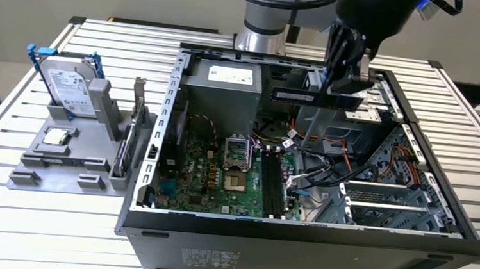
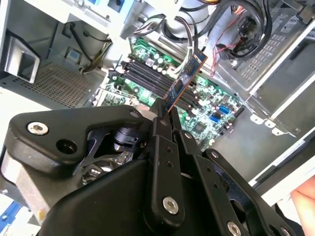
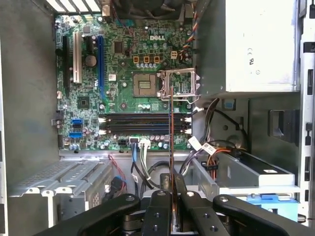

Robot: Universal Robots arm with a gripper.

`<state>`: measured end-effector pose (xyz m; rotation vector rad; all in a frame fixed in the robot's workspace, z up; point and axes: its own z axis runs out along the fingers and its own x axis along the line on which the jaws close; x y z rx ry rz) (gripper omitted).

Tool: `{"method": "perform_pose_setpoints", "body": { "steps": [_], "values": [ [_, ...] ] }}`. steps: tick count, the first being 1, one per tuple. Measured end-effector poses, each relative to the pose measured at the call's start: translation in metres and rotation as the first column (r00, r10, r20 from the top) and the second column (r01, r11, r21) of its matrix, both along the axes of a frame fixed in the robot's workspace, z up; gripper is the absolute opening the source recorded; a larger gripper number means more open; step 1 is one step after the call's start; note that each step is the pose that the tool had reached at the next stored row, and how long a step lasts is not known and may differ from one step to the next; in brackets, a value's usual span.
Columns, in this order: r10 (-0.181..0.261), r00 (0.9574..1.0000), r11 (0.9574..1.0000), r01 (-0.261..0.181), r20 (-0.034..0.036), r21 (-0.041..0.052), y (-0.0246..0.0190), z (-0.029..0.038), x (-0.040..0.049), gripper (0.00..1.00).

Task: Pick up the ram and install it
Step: 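Pick up the ram and move it above insertion slot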

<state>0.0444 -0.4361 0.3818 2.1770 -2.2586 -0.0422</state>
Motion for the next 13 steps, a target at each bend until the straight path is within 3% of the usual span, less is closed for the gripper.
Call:
{"method": "perform_pose_setpoints", "body": {
  "steps": [13],
  "values": [
    [0.0, 1.0, 1.0, 0.0, 0.0, 0.0001, 0.0155, -0.0002, 0.0, 0.0]
  ]
}}
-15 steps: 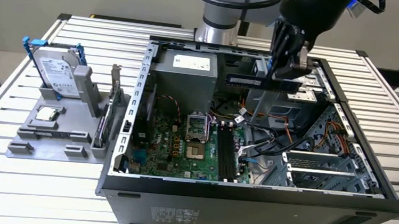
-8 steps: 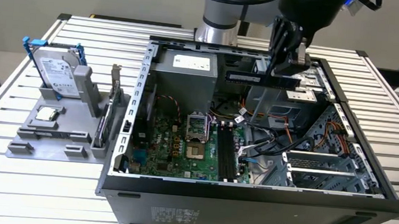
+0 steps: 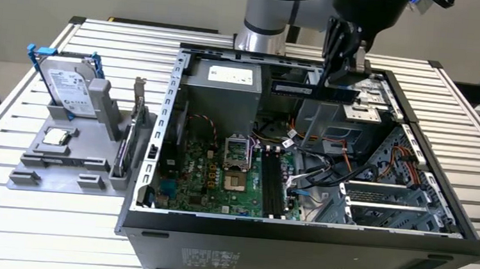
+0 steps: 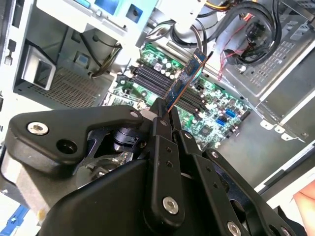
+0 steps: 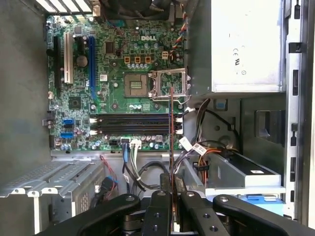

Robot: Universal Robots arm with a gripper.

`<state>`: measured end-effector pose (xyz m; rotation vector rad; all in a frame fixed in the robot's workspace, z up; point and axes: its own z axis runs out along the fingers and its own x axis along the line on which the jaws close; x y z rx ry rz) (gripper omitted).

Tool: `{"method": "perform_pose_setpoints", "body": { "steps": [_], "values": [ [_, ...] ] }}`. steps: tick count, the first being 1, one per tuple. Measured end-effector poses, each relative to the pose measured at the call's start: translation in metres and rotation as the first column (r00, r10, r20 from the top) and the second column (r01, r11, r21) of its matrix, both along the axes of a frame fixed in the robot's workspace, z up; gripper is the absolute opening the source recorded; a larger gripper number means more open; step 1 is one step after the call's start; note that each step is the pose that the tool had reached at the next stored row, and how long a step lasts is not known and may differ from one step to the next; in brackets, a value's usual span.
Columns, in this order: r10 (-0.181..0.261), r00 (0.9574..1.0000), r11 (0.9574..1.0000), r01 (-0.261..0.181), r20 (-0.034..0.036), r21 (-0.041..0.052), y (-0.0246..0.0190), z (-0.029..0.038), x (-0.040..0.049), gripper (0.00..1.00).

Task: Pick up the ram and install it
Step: 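Pick up the ram and move it above insertion slot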

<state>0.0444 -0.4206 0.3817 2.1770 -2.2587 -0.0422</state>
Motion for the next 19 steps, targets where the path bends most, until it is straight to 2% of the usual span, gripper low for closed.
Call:
{"method": "perform_pose_setpoints", "body": {
  "steps": [19],
  "values": [
    [0.0, 1.0, 1.0, 0.0, 0.0, -0.0001, 0.0201, 0.0, 0.0, 0.0]
  ]
}}
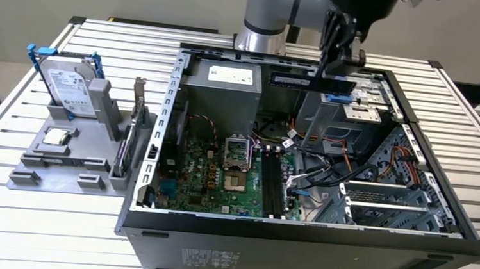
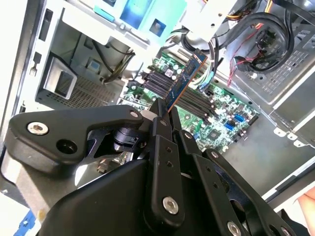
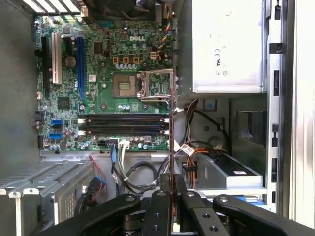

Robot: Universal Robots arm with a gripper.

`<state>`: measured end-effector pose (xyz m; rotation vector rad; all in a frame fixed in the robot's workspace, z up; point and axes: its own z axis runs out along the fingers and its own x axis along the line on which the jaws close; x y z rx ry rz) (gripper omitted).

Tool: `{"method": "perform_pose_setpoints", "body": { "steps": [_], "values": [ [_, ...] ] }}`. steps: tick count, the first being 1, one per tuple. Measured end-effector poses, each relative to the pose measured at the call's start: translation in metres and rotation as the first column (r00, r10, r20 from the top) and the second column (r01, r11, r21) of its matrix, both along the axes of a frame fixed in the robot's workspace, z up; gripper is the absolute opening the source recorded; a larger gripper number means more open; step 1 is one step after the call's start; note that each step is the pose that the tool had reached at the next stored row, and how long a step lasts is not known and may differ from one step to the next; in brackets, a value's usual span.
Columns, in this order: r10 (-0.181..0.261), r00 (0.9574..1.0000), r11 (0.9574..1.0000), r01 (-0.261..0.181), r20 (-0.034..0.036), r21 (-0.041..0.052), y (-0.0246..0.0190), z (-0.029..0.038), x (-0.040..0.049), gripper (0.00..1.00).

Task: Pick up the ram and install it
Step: 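Pick up the ram and move it above insertion slot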

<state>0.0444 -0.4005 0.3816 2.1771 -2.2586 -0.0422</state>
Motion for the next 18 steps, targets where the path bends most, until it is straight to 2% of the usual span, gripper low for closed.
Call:
{"method": "perform_pose_setpoints", "body": {
  "steps": [10, 18],
  "values": [
    [0.0, 1.0, 1.0, 0.0, 0.0, 0.0, 0.0078, 0.0, 0.0, 0.0],
    [0.0, 1.0, 1.0, 0.0, 0.0, -0.0005, 0.0087, 0.0, 0.0, 0.0]
  ]
}}
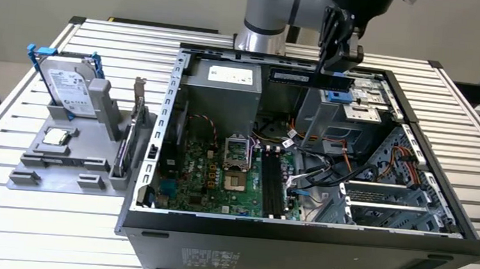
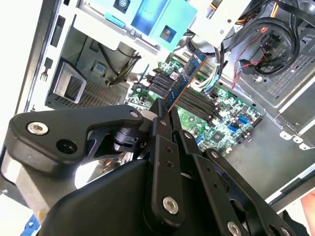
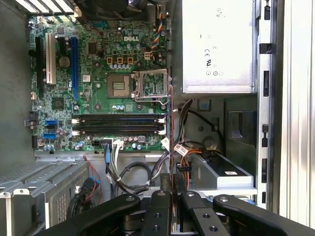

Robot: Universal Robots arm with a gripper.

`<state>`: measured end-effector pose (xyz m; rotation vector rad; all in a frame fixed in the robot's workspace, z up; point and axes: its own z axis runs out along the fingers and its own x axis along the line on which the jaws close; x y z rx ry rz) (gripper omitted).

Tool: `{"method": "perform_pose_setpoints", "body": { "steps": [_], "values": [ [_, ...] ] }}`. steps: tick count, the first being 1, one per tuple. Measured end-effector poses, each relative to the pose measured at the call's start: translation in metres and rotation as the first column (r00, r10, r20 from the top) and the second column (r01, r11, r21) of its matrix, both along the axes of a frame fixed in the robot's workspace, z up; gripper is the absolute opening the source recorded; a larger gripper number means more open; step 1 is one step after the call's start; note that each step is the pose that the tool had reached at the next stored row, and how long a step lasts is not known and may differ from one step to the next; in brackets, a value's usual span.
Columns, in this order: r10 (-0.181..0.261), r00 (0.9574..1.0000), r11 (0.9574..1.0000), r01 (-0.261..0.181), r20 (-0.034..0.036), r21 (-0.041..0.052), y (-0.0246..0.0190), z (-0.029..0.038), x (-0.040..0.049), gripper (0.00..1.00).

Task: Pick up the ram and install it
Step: 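Insert the ram into the slot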

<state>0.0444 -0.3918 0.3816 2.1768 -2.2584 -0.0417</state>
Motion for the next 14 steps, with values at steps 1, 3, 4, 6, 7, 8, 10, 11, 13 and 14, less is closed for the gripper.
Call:
{"method": "perform_pose_setpoints", "body": {
  "steps": [1, 3, 4, 6, 7, 8, 10, 11, 13, 14],
  "values": [
    [0.0, 1.0, 1.0, 0.0, 0.0, -0.0002, 0.0, 0.0, 0.0, 0.0],
    [0.0, 1.0, 1.0, 0.0, 0.0, -0.0038, 0.0, 0.0, 0.0, 0.0],
    [0.0, 1.0, 1.0, 0.0, 0.0, -0.0038, -0.0001, 0.0, 0.0, 0.0],
    [-0.001, 1.0, 1.0, 0.001, 0.0, -0.0038, -0.0001, 0.0, 0.0, 0.0],
    [-0.001, 1.0, 1.0, 0.001, 0.0, -0.0038, 0.0, 0.0, 0.0, 0.0],
    [-0.001, 1.0, 1.0, 0.001, 0.0, -0.0039, -0.0001, 0.0, 0.0, 0.0],
    [-0.001, 1.0, 1.0, 0.001, 0.0, -0.004, -0.0001, 0.0, 0.0, 0.0],
    [-0.001, 1.0, 1.0, 0.001, 0.0, -0.004, 0.0, 0.0, 0.0, 0.0],
    [-0.003, 1.0, 1.0, 0.003, 0.0, -0.004, 0.0, -0.0002, 0.0, 0.0],
    [-0.005, 1.0, 1.0, 0.005, 0.0, -0.0041, 0.0, -0.0002, 0.0, 0.0]
  ]
}}
